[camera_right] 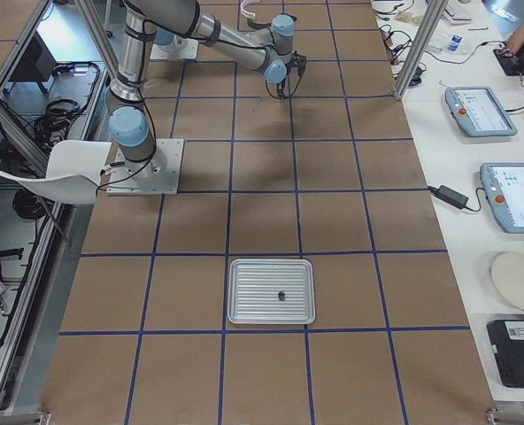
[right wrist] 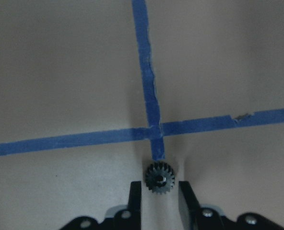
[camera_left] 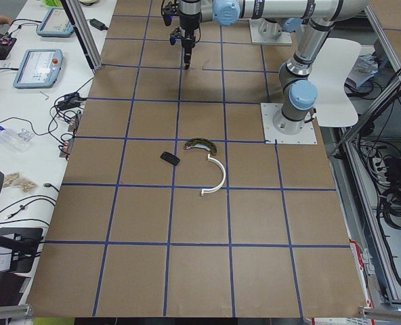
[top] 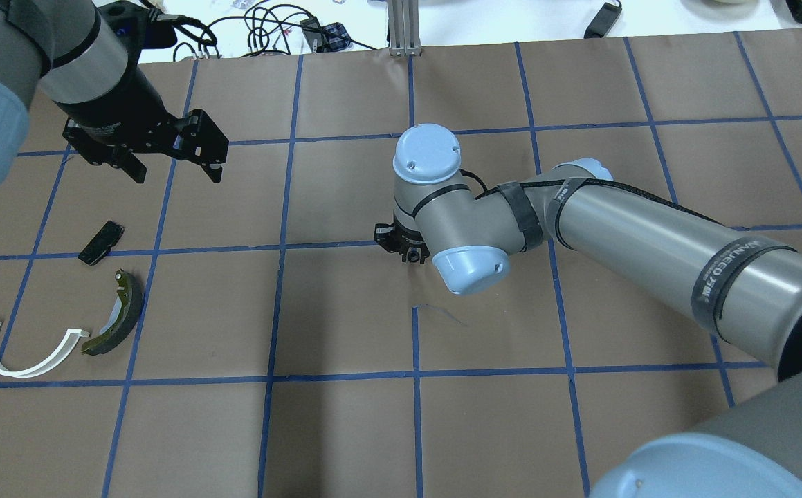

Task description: Place bearing gear from tray to pile

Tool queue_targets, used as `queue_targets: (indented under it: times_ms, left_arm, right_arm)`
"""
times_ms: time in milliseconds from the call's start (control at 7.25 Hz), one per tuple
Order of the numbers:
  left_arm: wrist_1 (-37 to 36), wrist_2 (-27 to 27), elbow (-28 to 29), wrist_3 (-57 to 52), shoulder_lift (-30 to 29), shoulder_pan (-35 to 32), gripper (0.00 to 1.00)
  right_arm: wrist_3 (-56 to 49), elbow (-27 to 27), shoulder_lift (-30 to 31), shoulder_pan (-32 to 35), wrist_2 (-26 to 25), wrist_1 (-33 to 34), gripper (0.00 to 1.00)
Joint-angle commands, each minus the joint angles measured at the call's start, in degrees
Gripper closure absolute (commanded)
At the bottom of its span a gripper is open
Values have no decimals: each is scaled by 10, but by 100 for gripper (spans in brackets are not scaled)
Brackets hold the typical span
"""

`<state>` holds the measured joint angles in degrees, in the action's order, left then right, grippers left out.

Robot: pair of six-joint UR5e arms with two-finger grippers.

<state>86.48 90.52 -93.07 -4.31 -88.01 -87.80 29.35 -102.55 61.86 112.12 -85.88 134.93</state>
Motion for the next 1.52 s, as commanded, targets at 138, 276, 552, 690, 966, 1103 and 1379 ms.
queue_targets:
  times_ms: [138, 276, 552, 690, 966, 1103, 1379]
  left_arm:
    - [0, -3, 1, 10, -3, -2, 0]
    - [0, -5, 3, 32, -12, -5, 0]
    - [-52, -12, 3, 62, -36, -56, 0]
    - [-83, -12, 2, 79, -63, -101, 0]
    - [-117, -11, -7, 97, -129, -167, 0]
    - [-184, -12, -9, 141, -158, -190, 0]
    - [-265, -14, -12, 155, -233, -202, 0]
  right_arm:
    - [-79, 10, 39, -62, 4, -20, 0]
    - [-142, 10, 81, -107, 3, -69, 0]
    - [-301, 8, 138, -211, -12, -147, 0]
    - [-378, 8, 162, -267, -43, -202, 1]
    - [-581, 8, 179, -395, -65, -237, 4]
    - [-690, 9, 182, -461, -64, -233, 3]
    - [-862, 9, 173, -566, -58, -213, 2]
